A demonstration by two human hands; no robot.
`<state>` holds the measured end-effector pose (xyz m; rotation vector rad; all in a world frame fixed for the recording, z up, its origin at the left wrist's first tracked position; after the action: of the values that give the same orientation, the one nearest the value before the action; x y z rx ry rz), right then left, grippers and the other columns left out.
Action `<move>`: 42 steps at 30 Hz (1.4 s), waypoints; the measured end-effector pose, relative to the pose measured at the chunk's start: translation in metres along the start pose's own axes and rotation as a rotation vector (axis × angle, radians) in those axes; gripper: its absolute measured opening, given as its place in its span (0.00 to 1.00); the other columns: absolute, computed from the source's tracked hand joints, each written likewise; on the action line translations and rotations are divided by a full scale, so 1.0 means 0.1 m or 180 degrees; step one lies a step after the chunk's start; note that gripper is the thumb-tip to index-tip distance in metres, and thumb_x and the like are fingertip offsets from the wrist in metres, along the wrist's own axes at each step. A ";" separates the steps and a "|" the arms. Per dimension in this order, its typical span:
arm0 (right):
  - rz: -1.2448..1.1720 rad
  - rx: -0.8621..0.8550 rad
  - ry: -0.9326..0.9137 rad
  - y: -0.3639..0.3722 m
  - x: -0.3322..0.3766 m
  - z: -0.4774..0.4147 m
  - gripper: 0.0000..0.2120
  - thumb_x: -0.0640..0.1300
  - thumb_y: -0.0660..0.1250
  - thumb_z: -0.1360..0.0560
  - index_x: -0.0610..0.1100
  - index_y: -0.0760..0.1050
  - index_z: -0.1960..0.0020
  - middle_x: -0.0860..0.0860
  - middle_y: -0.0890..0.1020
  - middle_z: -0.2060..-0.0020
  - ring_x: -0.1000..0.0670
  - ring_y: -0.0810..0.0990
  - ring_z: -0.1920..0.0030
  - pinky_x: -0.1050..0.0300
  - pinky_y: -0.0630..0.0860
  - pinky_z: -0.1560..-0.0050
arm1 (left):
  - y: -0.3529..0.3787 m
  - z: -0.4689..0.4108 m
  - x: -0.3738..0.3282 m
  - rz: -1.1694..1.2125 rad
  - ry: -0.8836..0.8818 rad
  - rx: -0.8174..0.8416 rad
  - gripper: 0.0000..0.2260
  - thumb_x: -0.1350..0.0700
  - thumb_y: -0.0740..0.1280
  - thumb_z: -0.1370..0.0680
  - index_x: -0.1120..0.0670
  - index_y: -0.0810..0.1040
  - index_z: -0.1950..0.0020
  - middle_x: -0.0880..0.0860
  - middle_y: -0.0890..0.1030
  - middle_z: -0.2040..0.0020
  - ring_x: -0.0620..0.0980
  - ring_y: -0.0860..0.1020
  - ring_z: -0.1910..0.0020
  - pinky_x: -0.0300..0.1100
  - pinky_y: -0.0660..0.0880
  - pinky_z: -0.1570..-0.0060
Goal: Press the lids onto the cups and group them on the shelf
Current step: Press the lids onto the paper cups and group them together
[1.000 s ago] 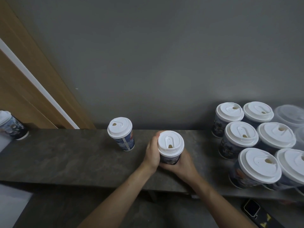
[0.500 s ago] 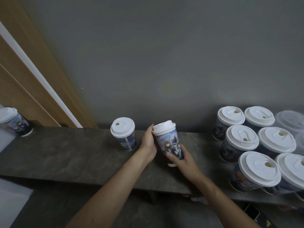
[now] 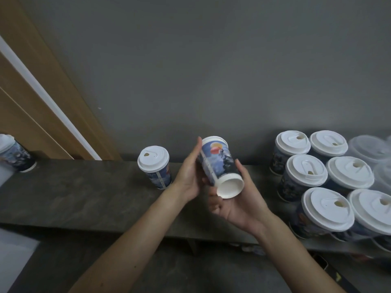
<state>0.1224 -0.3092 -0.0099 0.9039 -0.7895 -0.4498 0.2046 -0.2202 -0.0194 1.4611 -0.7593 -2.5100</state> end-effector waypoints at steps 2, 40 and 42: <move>-0.0357 0.0286 0.0136 0.06 0.00 0.06 0.35 0.70 0.61 0.25 0.36 0.80 0.49 0.43 0.78 0.65 0.48 0.76 0.69 0.57 0.75 0.64 | 0.02 0.03 -0.05 -0.0101 0.0049 0.0174 0.24 0.39 0.72 0.26 0.58 0.86 0.43 0.59 0.84 0.43 0.56 0.80 0.42 0.44 0.71 0.40; -0.0709 0.1546 0.0353 0.20 -0.08 0.29 0.32 0.57 0.66 0.24 0.31 0.69 0.34 0.41 0.75 0.62 0.43 0.77 0.59 0.49 0.81 0.64 | 0.12 0.19 -0.27 -0.0095 0.0155 0.0809 0.31 0.47 0.83 0.38 0.62 0.84 0.41 0.61 0.83 0.41 0.57 0.81 0.42 0.50 0.75 0.34; -0.0725 0.1570 0.0331 0.19 -0.11 0.27 0.32 0.58 0.65 0.23 0.32 0.70 0.33 0.42 0.75 0.62 0.43 0.77 0.59 0.49 0.82 0.64 | 0.15 0.17 -0.29 -0.0230 0.0278 0.0707 0.37 0.45 0.84 0.40 0.63 0.81 0.37 0.62 0.82 0.41 0.57 0.81 0.42 0.51 0.75 0.35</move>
<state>0.0953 -0.3056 0.0119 1.4754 -0.7158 -0.4083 0.2033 -0.2165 0.0176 1.6846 -1.0147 -2.4592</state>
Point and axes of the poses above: each hand's wrist, its own z-axis away from the middle knuckle, its own y-axis out of the palm, x = y × z, the point moved 5 cm from there along -z, towards the middle knuckle
